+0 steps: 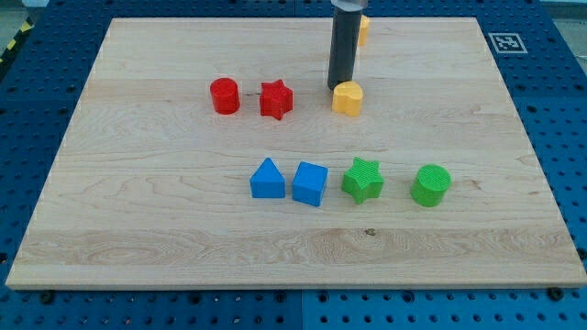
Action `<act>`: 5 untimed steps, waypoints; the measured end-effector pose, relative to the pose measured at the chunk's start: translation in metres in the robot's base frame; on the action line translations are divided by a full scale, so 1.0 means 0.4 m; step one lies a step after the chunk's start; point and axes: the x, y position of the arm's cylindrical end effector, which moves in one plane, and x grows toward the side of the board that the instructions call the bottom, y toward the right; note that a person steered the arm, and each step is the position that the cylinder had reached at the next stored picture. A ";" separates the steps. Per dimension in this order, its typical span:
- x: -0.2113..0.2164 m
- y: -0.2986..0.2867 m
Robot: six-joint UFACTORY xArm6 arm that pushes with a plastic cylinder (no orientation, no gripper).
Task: Push the yellow hexagon towards right side of yellow heart
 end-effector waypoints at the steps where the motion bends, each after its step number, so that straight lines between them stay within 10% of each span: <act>1: 0.004 0.000; 3: -0.326 -0.063; 5: -0.403 0.047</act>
